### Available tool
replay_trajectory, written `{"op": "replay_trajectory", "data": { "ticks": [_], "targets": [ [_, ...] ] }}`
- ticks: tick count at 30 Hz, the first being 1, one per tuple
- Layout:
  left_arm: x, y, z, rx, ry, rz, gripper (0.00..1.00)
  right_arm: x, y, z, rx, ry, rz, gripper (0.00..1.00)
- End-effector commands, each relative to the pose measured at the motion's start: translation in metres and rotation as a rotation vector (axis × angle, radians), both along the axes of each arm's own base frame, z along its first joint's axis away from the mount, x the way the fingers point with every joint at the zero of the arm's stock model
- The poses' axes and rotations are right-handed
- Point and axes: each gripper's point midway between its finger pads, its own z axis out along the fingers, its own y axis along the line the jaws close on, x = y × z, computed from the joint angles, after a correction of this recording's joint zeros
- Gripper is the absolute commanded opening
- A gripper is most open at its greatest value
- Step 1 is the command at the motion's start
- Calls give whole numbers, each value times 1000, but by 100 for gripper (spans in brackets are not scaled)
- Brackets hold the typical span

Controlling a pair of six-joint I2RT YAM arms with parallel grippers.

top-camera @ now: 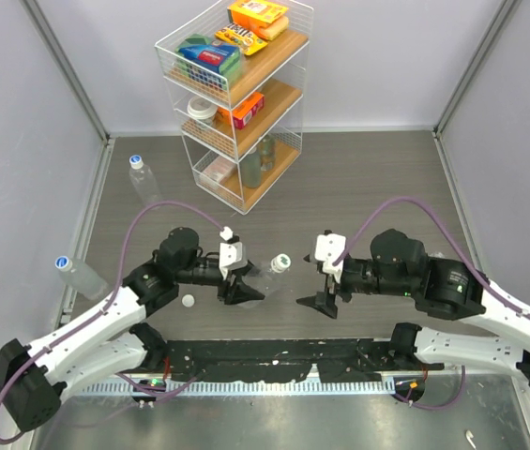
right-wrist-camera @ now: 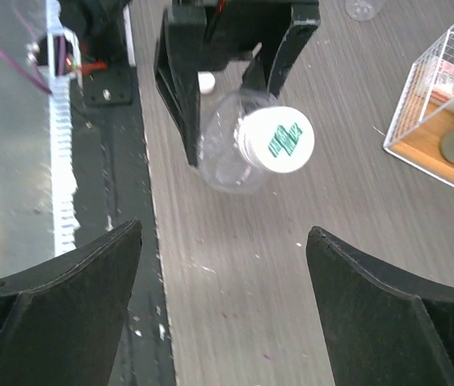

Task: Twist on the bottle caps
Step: Screw the bottle cap onto the plastic bottle.

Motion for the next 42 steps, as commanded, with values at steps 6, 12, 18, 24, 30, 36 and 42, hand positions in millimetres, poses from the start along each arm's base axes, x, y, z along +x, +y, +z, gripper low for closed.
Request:
{"op": "replay_trajectory", "data": {
  "ticks": [6,12,18,24,30,36,42],
  "targets": [
    [-24,-1,22,-56,-81,-274,0,-11,-19,26,-37,-221,154,88],
    [-21,-2,16,-14,-70,-300,1,-4,-5,32,-90,-244,179,86],
    [-18,-3,14,-4,-62,-298,1,3,9,36,-140,-237,198,79],
    [-17,-4,13,-1,-60,-299,1,-1,13,34,-153,-215,231,73],
    [-14,-5,13,5,-56,-293,1,-7,19,31,-150,-176,261,68],
    [-14,-6,14,2,-54,-302,0,-5,23,30,-151,-158,251,66],
    [-14,-6,14,-1,-58,-300,0,-3,26,29,-155,-142,234,61]
  ]
}}
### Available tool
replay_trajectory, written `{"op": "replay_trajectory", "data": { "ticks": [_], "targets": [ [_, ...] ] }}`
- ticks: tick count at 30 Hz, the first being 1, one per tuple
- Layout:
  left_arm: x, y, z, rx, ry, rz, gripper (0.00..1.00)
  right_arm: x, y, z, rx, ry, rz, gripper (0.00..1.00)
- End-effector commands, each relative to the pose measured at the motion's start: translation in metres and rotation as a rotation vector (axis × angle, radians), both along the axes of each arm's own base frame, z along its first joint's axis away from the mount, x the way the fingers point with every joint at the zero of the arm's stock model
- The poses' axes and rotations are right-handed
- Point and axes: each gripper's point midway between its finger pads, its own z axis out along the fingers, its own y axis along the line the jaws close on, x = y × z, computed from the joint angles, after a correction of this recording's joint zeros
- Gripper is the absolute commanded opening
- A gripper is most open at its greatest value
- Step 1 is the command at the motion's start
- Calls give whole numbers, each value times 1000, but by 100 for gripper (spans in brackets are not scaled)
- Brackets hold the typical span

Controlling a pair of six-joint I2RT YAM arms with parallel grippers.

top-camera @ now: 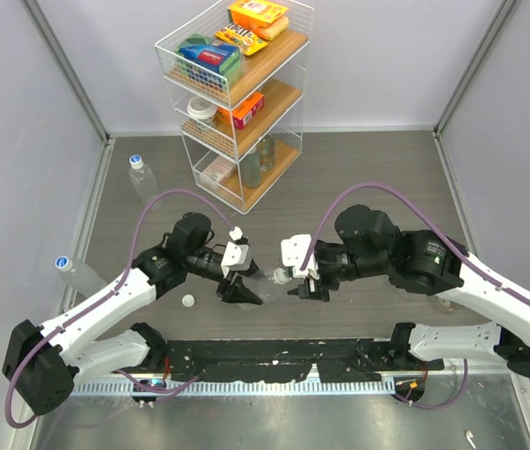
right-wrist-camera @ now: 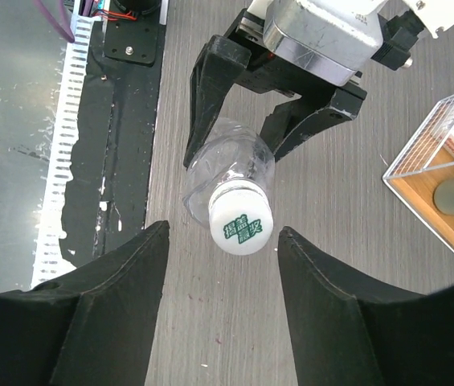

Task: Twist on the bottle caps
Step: Screw the bottle cap onto the plastic bottle.

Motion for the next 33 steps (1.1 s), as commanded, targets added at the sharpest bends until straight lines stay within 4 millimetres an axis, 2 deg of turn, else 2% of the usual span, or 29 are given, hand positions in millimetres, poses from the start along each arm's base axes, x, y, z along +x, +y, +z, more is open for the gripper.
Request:
{"op": "replay_trajectory", "data": {
  "ticks": [1,7,13,20,23,26,29,33],
  "targets": [
    [2,-3,17,-45,-38,-25,1,-1,5,20,54,-2,-4,59],
    [2,-4,18,-47,-41,-23,1,-1,7,20,55,6,-5,59],
    [6,-5,18,-46,-36,-7,0,-1,10,18,52,26,-12,52],
    [9,-5,22,-62,-58,26,0,0,12,15,42,41,-25,33],
    [9,-3,26,-70,-75,45,0,3,11,15,40,36,-37,32],
    [16,-2,31,-78,-86,105,0,5,11,13,35,52,-68,26],
    [33,0,34,-71,-103,221,0,10,13,6,18,80,-118,19],
    [50,4,41,-71,-133,338,0,24,20,-3,34,188,-291,9]
  ]
}}
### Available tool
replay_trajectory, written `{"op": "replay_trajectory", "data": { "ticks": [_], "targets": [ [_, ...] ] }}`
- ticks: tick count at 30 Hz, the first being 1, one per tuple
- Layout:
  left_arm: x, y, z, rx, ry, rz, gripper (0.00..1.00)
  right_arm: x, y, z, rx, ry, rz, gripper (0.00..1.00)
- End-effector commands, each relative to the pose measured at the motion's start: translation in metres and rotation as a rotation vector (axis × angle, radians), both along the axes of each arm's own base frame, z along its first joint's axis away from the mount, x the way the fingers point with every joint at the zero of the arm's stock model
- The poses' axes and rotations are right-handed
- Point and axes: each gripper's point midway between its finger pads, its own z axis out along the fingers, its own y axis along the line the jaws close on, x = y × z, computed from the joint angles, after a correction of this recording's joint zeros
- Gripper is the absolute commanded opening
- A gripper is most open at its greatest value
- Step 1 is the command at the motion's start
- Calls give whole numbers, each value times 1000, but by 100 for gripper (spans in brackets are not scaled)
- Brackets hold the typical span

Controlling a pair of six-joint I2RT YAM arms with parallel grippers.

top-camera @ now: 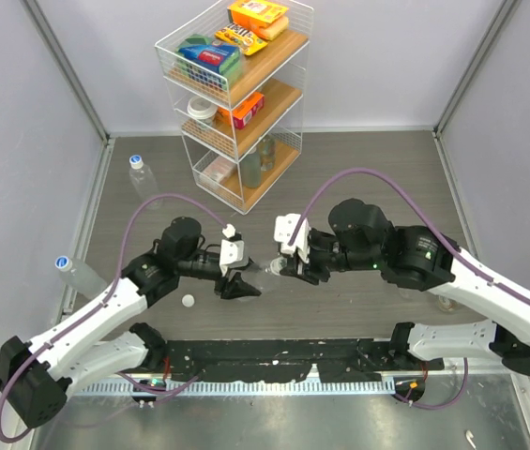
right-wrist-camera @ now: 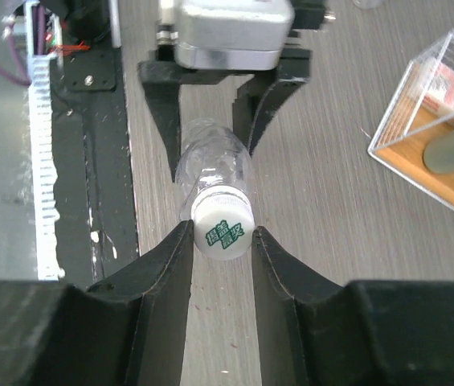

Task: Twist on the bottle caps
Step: Screw the bottle cap onto the plastic bottle.

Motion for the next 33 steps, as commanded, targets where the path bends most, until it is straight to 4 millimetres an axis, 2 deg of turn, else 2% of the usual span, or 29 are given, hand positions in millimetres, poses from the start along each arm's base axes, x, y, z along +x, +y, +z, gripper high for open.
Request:
{"op": "replay_trajectory", "data": {
  "ticks": [1,2,5,6,8,12,14,18,22,25,30,33],
  "targets": [
    [40,-1,39,-86,-102,216,0,15,11,-8,28,137,-207,6],
    [47,0,44,-91,-110,262,0,17,13,-9,34,180,-254,2],
    [66,7,61,-105,-156,385,0,24,18,-11,39,232,-343,1],
    [69,10,68,-114,-182,410,0,24,21,-11,51,271,-370,1],
    [74,14,80,-151,-238,457,0,37,23,-13,74,285,-468,1],
    [67,18,103,-256,-302,464,0,57,26,-13,143,319,-628,1],
    [67,21,104,-263,-309,483,0,61,30,-16,175,373,-678,1],
    [64,21,94,-231,-304,464,0,60,45,-15,203,443,-671,1],
    [70,18,78,-186,-278,472,0,58,51,0,258,441,-625,2],
    [74,13,66,-162,-232,475,0,55,45,11,309,424,-600,6],
    [72,4,53,-179,-186,451,0,47,35,19,319,408,-564,6],
    [69,2,48,-215,-160,441,0,39,30,27,329,407,-525,12]
  ]
}}
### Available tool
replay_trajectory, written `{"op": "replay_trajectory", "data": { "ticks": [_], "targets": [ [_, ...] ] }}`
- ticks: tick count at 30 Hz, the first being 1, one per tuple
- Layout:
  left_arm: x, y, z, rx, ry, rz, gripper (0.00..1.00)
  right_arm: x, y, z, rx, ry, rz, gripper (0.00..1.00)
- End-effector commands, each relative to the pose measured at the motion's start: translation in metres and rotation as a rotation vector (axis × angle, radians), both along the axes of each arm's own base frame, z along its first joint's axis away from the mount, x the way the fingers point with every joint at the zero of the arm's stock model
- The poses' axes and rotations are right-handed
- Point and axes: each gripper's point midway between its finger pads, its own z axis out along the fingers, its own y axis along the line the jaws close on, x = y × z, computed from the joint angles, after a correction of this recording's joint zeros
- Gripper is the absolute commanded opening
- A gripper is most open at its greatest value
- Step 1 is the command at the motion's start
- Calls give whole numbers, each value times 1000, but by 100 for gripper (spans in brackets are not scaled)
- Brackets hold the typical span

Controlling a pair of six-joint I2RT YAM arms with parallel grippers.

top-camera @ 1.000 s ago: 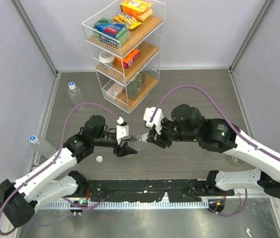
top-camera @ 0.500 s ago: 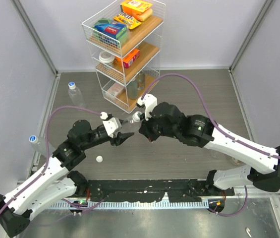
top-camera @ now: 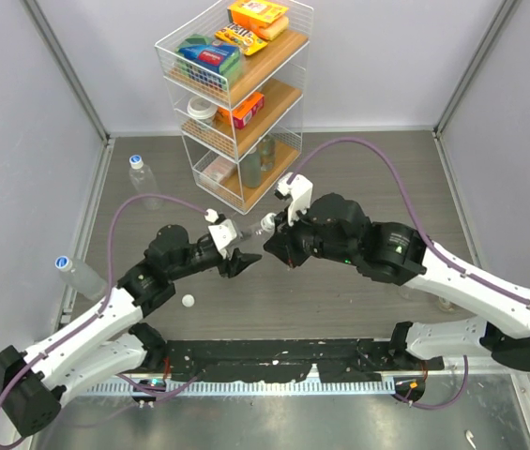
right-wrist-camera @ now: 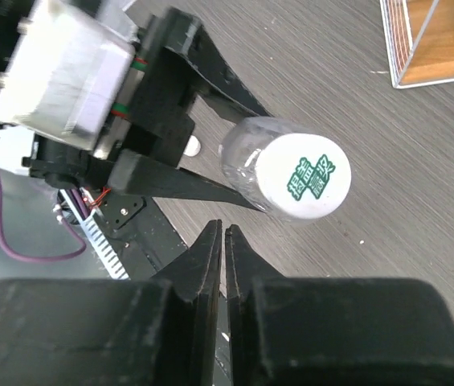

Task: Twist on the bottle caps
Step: Screw the bottle cap onto the plastic bottle.

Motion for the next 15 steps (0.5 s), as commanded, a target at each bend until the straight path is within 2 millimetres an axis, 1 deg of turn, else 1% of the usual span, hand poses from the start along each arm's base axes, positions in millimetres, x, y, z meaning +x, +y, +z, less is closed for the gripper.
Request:
{"op": "replay_trajectory", "data": {
  "ticks": [1,3,5,7,9,10,11,12,13,14,15],
  "targets": [
    [-7,-11,13,-121,-13,-49,0,-9,-5,33,98,-50,48,14],
    [-12,-13,10,-170,24,-59,0,-12,-14,38,108,-61,38,17],
    [-19,-17,14,-234,35,-95,0,-11,-23,39,111,-66,13,20],
    [-26,-19,14,-284,66,-120,0,-6,-33,38,96,-76,-39,21],
    [-30,-20,16,-328,95,-134,0,2,-44,36,81,-87,-113,22],
    [-31,-21,15,-339,103,-137,0,12,-53,35,64,-107,-182,23],
    [-33,-22,15,-338,105,-150,0,16,-57,34,64,-108,-219,23],
    [-36,-23,15,-337,110,-169,0,26,-66,34,57,-130,-296,23],
    [-39,-24,13,-338,117,-185,0,31,-67,31,54,-128,-331,23],
    [-42,-25,15,-345,111,-211,0,36,-71,30,41,-138,-364,22],
    [-46,-26,15,-345,118,-234,0,39,-69,27,22,-146,-373,23]
  ]
}}
